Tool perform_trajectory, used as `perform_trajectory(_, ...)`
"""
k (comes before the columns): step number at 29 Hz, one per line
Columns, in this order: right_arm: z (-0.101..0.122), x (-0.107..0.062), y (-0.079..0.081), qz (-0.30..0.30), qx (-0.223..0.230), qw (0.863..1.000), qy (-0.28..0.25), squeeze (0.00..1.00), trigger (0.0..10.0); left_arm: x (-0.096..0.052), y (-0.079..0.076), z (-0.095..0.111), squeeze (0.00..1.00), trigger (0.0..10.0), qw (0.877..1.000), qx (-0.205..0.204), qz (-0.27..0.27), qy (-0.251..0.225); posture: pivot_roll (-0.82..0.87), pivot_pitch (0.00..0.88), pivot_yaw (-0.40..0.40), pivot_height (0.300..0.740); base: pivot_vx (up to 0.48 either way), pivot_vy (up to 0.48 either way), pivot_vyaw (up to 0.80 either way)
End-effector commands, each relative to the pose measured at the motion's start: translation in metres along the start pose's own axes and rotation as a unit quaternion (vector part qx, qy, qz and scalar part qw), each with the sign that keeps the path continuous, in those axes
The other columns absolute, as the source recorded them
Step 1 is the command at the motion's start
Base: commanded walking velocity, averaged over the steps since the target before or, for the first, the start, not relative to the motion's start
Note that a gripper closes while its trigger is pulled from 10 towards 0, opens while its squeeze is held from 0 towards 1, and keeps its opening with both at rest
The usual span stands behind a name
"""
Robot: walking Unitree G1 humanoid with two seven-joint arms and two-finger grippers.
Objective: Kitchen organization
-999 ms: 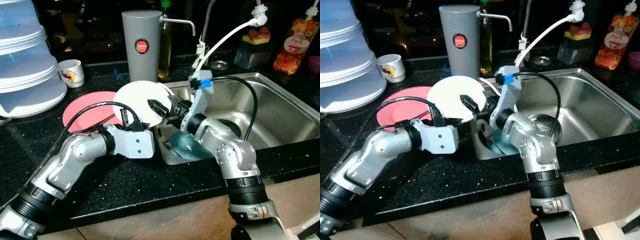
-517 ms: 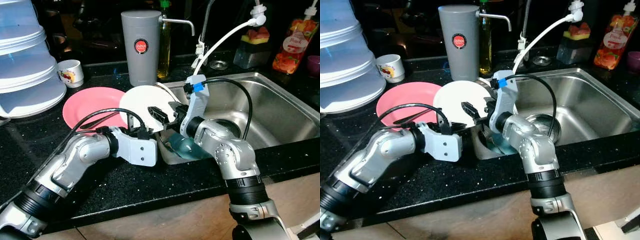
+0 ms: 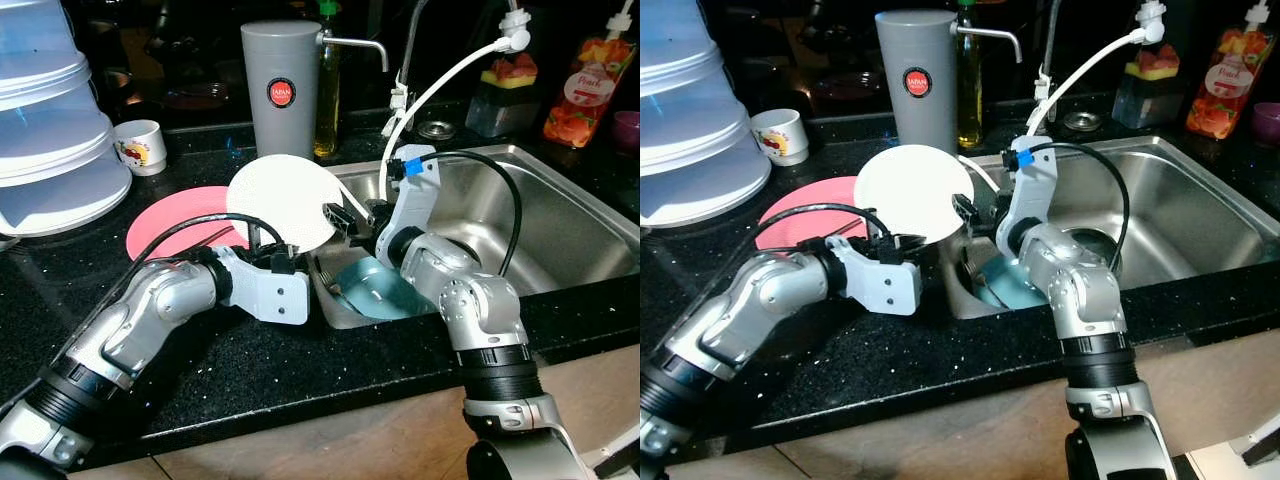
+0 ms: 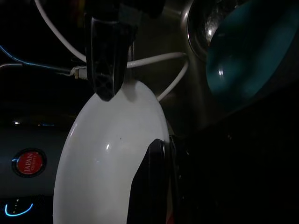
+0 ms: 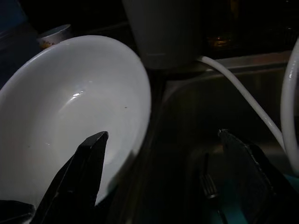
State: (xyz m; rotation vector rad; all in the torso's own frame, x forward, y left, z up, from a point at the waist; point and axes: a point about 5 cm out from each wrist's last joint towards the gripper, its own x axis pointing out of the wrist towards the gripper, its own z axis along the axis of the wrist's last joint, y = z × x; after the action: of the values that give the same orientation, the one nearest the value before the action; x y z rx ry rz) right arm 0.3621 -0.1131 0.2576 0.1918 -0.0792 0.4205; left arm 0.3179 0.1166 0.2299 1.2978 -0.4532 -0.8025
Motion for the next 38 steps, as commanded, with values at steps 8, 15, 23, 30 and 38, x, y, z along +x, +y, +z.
perform_trajectory(8, -0.016, 0.0, 0.013, 0.057, 0.054, 0.996, 0.051, 0.0, 10.0, 0.002, -0.001, 0.001, 0.0, 0.0, 1.0, 0.004, -0.009, -0.012, 0.07, 0.036, 0.065, 0.74, 0.0, 0.0, 0.0)
perform_trajectory(15, -0.018, -0.001, 0.02, 0.082, 0.089, 0.991, 0.06, 0.0, 10.0, 0.003, -0.003, 0.002, 0.0, 0.0, 1.0, 0.003, -0.013, -0.018, 0.06, 0.038, 0.068, 0.74, 0.0, 0.0, 0.0)
perform_trajectory(23, -0.016, -0.001, 0.017, 0.074, 0.121, 0.989, 0.05, 0.0, 0.0, 0.004, -0.001, 0.002, 0.0, 0.0, 1.0, 0.005, -0.009, -0.02, 0.06, 0.038, 0.069, 0.74, 0.0, 0.0, 0.0)
perform_trajectory(30, -0.01, -0.001, 0.01, 0.052, 0.129, 0.99, 0.031, 0.0, 0.0, 0.004, -0.001, 0.003, 0.0, 0.0, 1.0, 0.006, -0.011, -0.027, 0.06, 0.038, 0.069, 0.74, 0.0, 0.0, 0.0)
perform_trajectory(38, -0.007, 0.0, 0.007, 0.041, 0.135, 0.99, 0.022, 0.0, 0.0, 0.005, -0.002, 0.003, 0.0, 0.0, 0.999, 0.007, -0.013, -0.032, 0.06, 0.036, 0.071, 0.74, 0.0, 0.0, 0.0)
